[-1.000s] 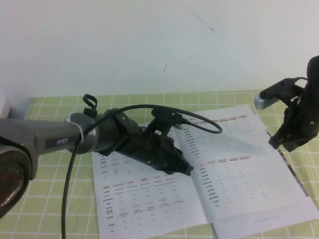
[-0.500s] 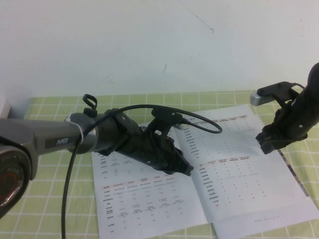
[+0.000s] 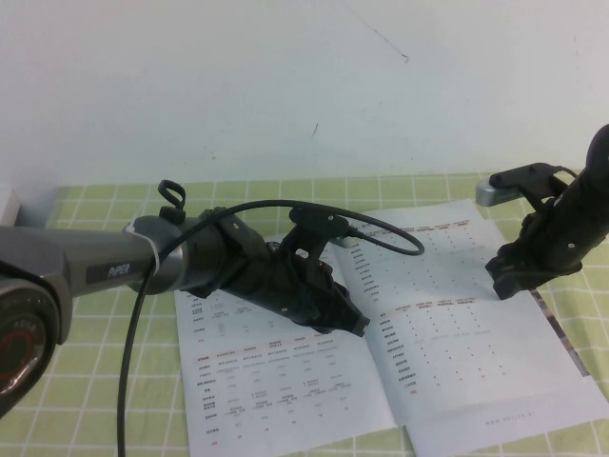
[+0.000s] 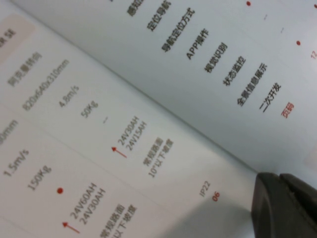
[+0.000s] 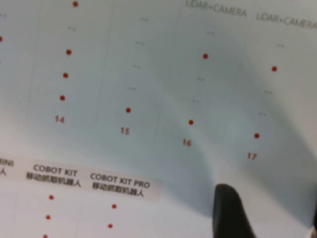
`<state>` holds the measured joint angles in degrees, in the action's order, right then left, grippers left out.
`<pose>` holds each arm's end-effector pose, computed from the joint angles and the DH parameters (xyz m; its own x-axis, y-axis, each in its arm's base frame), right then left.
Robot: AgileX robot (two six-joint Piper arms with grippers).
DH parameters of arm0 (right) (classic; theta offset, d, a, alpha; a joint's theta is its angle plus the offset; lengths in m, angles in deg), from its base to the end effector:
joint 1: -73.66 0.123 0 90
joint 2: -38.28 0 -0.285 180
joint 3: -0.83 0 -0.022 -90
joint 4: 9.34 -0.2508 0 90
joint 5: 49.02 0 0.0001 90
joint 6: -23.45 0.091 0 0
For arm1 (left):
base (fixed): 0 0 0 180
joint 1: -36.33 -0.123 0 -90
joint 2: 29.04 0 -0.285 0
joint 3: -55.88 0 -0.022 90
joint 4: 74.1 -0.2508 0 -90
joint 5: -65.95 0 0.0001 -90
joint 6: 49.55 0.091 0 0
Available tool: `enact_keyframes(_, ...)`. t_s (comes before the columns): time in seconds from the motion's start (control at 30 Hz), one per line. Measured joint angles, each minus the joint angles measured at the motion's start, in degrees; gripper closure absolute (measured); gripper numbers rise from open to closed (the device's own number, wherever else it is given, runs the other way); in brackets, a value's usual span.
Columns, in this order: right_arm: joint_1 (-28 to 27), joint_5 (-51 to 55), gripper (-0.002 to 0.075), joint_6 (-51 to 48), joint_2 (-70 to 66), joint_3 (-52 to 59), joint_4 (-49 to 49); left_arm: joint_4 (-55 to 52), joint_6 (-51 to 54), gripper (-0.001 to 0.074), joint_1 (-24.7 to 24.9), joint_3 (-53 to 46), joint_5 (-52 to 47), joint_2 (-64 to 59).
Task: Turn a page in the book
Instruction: Open the closed book
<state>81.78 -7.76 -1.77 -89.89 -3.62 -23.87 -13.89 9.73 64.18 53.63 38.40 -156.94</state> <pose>0.4151 0.0745 0.1398 -0.8776 -0.3695 -0.3053 -0.4121 0.9070 0.0869 0.3623 -0.2328 0.1350 -0.6974 0.4070 -0.5899 0.6594 0.6868 -0.3058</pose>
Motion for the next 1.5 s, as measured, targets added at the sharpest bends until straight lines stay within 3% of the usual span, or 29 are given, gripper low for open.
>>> enact_keyframes(0.57,0.00,2.11,0.0391,-5.59,-0.25,0.00,-7.59,0.00,0.00,0.0738,0.00,0.00,0.11,0.00)
enact_keyframes(0.83,0.00,2.45,0.0425,-6.66,-0.33,0.00,-8.77,0.00,-0.11,0.0738,0.00,0.00,0.11,0.00)
enact_keyframes(1.5,0.00,4.99,0.0428,-10.35,-0.37,0.00,-10.00,0.00,-0.11,0.0739,0.00,0.00,0.11,0.00)
